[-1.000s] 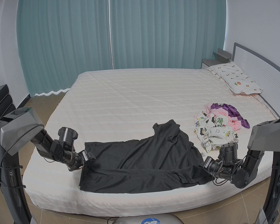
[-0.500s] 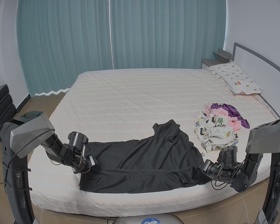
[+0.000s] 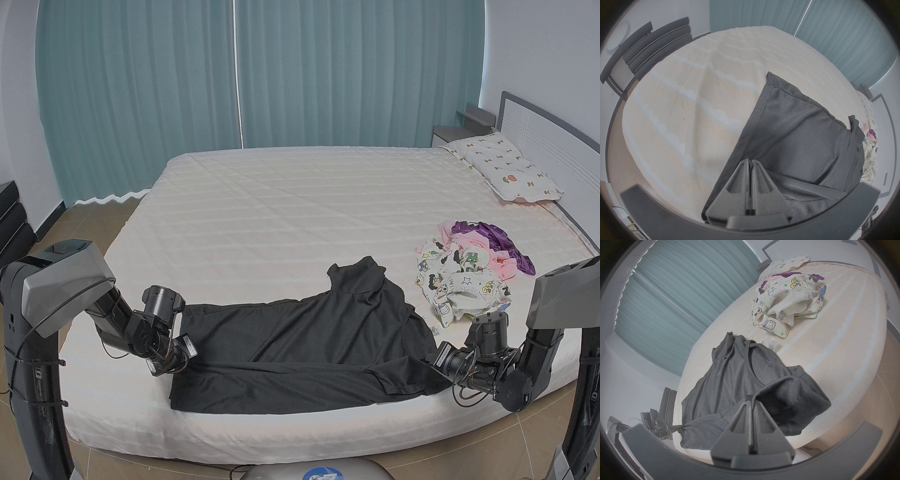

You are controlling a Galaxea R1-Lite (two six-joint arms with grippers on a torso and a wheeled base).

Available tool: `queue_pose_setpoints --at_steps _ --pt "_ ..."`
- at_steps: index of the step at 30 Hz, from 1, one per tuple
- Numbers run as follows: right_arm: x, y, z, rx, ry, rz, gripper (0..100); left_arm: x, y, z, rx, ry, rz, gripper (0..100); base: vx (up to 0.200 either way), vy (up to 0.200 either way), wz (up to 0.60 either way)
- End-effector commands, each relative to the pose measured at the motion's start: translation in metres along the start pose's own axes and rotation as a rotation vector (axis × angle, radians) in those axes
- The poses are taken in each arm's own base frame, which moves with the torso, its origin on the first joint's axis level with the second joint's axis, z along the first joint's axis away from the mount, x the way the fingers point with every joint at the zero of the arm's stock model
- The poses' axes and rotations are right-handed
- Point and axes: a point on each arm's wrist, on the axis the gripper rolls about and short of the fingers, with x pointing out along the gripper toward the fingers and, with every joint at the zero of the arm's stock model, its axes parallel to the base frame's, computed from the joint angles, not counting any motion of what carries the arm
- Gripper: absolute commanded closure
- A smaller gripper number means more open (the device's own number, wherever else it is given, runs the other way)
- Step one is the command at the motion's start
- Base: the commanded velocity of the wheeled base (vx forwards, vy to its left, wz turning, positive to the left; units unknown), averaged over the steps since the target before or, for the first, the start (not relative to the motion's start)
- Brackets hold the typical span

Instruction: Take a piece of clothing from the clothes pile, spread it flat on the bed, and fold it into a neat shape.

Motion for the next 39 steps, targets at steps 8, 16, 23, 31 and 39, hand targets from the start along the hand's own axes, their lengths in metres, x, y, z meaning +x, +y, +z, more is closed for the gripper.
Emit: queue_pose_setpoints --at_steps 8,16,23,31,39 --pt "-0.006 0.005 0.012 0.029 -0.044 0.026 100 -0.028 0.008 0.007 -0.029 -0.028 -0.023 100 0.000 0.000 0.00" --pt "-0.012 0.006 0.021 0.056 -0.085 0.049 100 -0.037 0.019 0.010 -0.046 -0.027 -0.024 100 0.000 0.000 0.00" --pt "-0.019 0.001 0.035 0.079 -0.130 0.043 100 -0.043 0.029 0.021 -0.097 0.076 -0.147 100 0.000 0.000 0.00" --pt "-0.014 -0.004 0.036 0.088 -0.129 0.029 100 -0.033 0.034 0.031 -0.125 0.093 -0.133 100 0.000 0.000 0.00" --pt "-0.009 -0.011 0.034 0.095 -0.103 0.018 100 -0.023 0.037 0.028 -0.127 0.112 -0.115 100 0.000 0.000 0.00"
